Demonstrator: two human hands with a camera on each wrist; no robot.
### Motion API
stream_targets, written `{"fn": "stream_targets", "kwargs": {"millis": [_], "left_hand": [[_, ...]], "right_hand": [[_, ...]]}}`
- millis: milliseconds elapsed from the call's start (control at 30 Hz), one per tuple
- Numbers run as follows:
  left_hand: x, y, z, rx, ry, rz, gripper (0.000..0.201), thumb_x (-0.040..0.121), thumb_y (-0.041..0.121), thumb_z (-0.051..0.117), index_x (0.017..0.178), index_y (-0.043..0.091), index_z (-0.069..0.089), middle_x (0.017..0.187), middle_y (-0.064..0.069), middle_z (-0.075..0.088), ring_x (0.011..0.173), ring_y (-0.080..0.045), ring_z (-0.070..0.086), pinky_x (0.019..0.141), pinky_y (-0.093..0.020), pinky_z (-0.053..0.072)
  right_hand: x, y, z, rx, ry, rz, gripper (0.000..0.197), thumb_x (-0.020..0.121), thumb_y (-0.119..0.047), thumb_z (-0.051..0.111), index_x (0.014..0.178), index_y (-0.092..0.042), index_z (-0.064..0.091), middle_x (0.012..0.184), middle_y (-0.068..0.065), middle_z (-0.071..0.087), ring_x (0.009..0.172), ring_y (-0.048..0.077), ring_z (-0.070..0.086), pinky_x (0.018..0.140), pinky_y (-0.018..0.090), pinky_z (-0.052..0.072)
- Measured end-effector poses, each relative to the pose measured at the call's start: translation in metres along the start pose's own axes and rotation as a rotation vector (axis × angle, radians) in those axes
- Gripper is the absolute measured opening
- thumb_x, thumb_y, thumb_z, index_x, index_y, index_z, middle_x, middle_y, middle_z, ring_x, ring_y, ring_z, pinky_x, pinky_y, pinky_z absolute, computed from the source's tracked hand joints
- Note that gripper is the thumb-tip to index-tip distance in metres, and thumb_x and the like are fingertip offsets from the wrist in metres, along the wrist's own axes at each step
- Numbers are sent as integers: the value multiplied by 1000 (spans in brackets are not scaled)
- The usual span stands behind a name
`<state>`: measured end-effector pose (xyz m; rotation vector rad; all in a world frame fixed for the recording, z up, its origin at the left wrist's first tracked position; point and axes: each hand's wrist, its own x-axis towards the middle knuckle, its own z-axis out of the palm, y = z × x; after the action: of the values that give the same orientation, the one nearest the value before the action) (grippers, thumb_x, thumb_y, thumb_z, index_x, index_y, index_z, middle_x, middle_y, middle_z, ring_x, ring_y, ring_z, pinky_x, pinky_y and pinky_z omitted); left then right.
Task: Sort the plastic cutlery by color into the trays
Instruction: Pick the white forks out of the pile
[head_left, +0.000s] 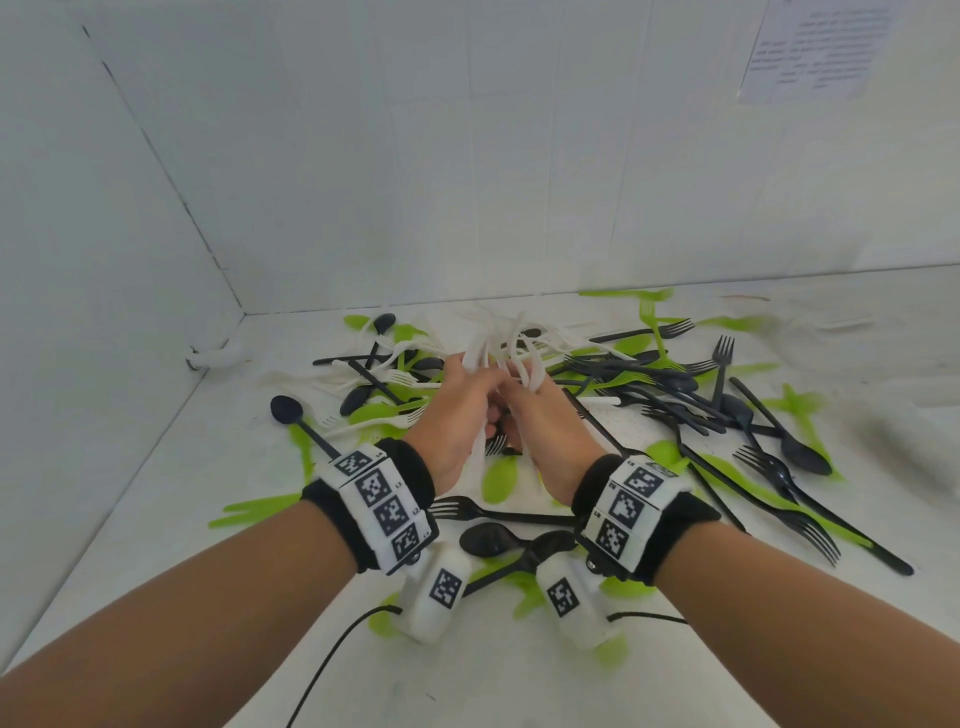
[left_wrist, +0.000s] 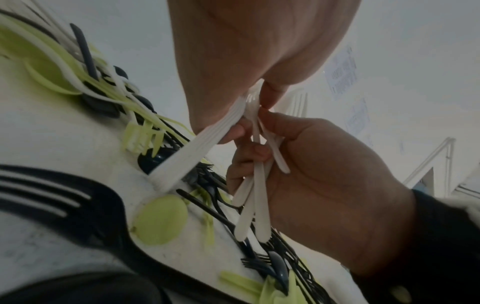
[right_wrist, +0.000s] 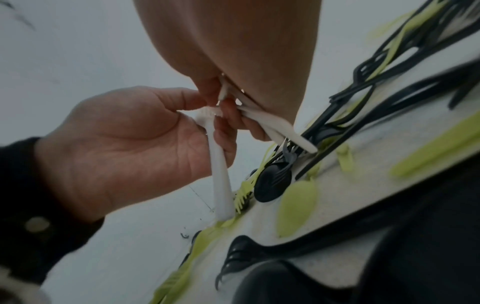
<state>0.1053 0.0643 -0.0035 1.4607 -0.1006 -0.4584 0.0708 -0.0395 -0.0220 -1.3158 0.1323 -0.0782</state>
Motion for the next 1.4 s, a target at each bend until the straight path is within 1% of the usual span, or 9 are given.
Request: {"fn": "stream_targets", "kwargs": {"millis": [233,400,600,767,867,967,1167,1267,1400], "left_hand": [[7,-4,-4,-21,140,52,23,99,7,39,122,6,45,93,-14,62,72,-26,56,64,-37,48],[19,3,-20,-164,220,16,26,102,9,39,127,9,43,96,-12,57,80,-25,66,90,-51,56],[17,0,-12,-169,105,54,36,91,25,56,123,10,46,101,-14,61,93,-27,66,82,-46,57],[19,-1,-21,-95,86,33,32,90,16,55,118,2,47,101,-20,63,88,-28,69,68,-37,57],[17,3,-27,-125,163,-9,37,102,11,48,136,-1,41,115,-26,66,101,-35,73,89,-56,58],[19,3,-30,-107,174,-7,29,104,8,46,133,5,40,105,-16,64,94,-28,69,97,-57,52],[15,0,-16,-48,116,50,25,105,17,49,129,13,45,122,-15,68,112,-26,70,96,-50,56],[17,-1,-14,-59,131,73,34,101,29,53,132,17,46,127,-10,65,117,-23,66,103,-50,52],[17,-2,-19,-76,111,56,30,103,28,53,129,14,48,124,-15,65,115,-26,67,100,-52,54]], "right_hand": [[1,6,-5,-52,60,37,23,108,-14,46,116,-6,66,82,7,62,76,23,55,61,24,46],[-2,3,-22,-202,176,35,18,106,-13,46,99,-16,63,73,-1,54,56,8,46,56,20,41],[-4,14,-3,-582,-61,-148,40,103,-22,44,135,-40,60,120,-17,68,113,7,62,99,32,49],[-2,10,-4,-418,-140,-72,34,107,-16,45,112,-37,71,102,-10,70,93,5,63,88,28,48],[0,0,-8,-179,33,-25,23,108,-25,45,120,-27,65,92,-6,69,74,3,65,67,21,52],[4,-4,-15,-166,167,107,30,103,-45,47,125,-27,38,83,-3,47,59,10,45,51,27,38],[0,-10,-1,-288,28,-16,19,104,-22,39,115,-23,55,81,-8,58,61,2,57,58,19,44],[3,-1,2,-428,37,-102,24,102,-28,41,112,-34,62,102,-7,69,95,14,66,87,39,54],[3,1,0,-502,-28,-69,26,102,-28,41,101,-32,67,83,-14,66,80,11,60,81,39,50]]}}
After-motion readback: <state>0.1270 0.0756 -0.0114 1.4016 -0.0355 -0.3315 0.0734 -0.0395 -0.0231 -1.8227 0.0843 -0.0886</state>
